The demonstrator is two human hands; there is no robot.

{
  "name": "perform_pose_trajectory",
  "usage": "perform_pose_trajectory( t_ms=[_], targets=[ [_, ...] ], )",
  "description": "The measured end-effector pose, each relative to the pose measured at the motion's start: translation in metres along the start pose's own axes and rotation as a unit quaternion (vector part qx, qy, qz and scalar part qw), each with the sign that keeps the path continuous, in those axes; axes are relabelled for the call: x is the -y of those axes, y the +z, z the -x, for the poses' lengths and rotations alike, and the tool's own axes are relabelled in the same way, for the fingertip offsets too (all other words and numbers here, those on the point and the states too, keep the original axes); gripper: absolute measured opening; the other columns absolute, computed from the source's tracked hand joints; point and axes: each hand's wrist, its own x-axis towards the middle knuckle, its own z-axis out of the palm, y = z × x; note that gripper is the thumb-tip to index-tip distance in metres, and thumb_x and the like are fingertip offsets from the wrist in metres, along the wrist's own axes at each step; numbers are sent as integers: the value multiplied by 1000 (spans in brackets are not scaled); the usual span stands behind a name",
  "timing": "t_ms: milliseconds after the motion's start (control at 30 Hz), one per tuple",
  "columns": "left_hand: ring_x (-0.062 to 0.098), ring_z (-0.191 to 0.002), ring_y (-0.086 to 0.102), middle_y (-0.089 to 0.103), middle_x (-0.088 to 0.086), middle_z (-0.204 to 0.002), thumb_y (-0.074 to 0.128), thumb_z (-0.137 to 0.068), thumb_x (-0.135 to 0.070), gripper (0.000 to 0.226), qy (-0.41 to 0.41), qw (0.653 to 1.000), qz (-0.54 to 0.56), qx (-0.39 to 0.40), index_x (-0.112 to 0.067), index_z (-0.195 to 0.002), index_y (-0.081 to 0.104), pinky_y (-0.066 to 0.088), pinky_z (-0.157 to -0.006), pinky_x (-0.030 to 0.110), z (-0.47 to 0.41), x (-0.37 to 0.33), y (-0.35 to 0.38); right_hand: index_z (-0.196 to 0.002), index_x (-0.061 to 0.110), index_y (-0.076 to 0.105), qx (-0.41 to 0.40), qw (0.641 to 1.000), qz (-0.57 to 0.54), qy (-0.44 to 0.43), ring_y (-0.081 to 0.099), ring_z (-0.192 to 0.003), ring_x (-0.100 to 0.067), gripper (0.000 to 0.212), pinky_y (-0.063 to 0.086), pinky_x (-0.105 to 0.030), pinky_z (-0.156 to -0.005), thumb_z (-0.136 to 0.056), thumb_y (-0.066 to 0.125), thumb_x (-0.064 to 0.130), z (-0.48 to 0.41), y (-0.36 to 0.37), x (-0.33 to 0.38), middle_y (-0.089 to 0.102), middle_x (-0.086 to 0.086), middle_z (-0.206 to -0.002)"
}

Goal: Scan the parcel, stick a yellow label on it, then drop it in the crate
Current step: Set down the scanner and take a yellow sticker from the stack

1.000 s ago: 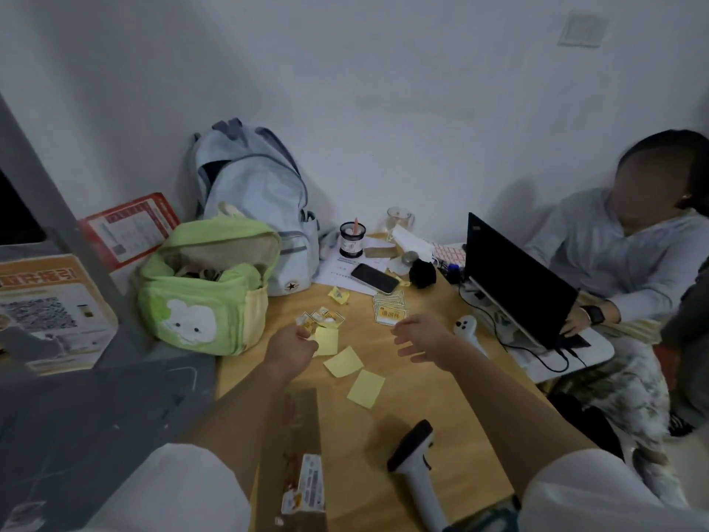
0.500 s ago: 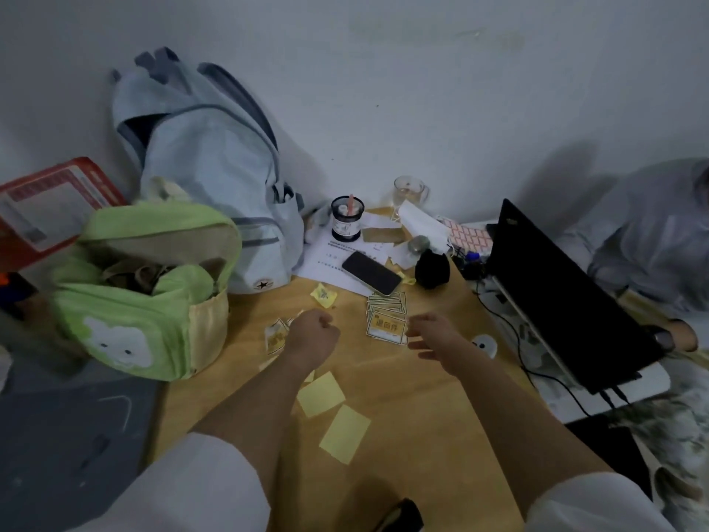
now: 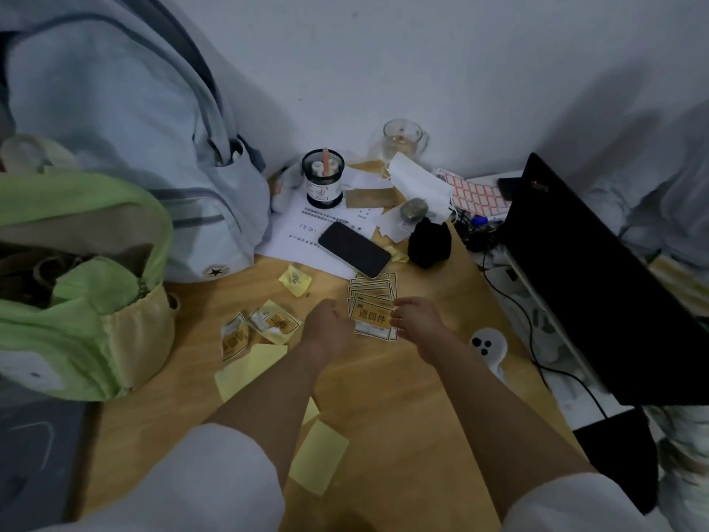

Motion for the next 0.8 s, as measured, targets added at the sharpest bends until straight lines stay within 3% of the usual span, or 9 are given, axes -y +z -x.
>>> perform_pose_trajectory(
  t_ms=[33, 100, 200, 333, 500, 600, 800],
  targets=[
    [23, -106, 53, 54, 7, -114, 57, -88, -13, 28, -3, 1000, 2, 4, -12, -116, 52, 44, -88, 30, -5, -3, 5, -111, 9, 58, 3, 1000, -1, 3, 55, -84, -22, 27, 43, -28, -63, -92, 40, 2, -5, 0, 0, 59, -11, -100],
    [25, -107, 55, 51, 2, -108, 56, -88, -8, 31, -2, 1000, 17, 15, -11, -119, 56, 44, -85, 30, -13, -11, 15, -111, 10, 59, 12, 1000, -1, 10, 54, -79, -21, 27, 42, -28, -59, -92, 41, 3, -15, 0, -1, 59, -8, -94],
    [30, -116, 58, 58, 9, -128, 60, -84, -6, 41, -19, 998, 53, 31, -4, -124, 60, 48, -96, 36, -27, -11, 26, -107, 12, 59, 21, 999, 2, 27, 54, -70, -18, 26, 44, -28, -58, -92, 41, 2, -26, -1, -5, 59, -5, -87],
    [35, -107, 61, 59, 17, -120, 60, -78, -1, 23, -3, 999, 20, 38, 4, -97, 72, 52, -90, 40, -40, -5, 39, -95, 14, 58, 31, 999, 1, 42, 51, -59, -13, 23, 42, -25, -53, -92, 40, 0, -33, -1, -9, 56, -2, -74],
    [27, -123, 51, 44, 9, -139, 60, -82, -2, 43, 34, 998, -47, -10, -3, -125, 59, 43, -102, 31, -35, -9, 42, -95, 8, 62, 36, 999, -3, 24, 56, -66, -14, 28, 48, -26, -57, -88, 38, -4, -36, 1, -18, 62, -5, -84],
    [27, -117, 55, 45, 11, -136, 60, -79, 2, 48, 63, 994, -82, -22, -3, -127, 55, 47, -96, 31, -32, -6, 46, -110, 5, 63, 30, 999, 21, 15, 55, -64, -11, 37, 40, -18, -48, -83, 38, -5, -33, 1, -21, 63, -4, -85],
    [31, -106, 58, 49, 14, -122, 61, -77, 3, 50, 63, 990, -114, -52, -9, -126, 55, 50, -89, 35, -33, -6, 52, -126, 4, 48, 29, 999, 11, 23, 54, -75, -10, 39, 40, -21, -54, -87, 43, -1, -28, -3, -23, 58, -7, -105]
  ],
)
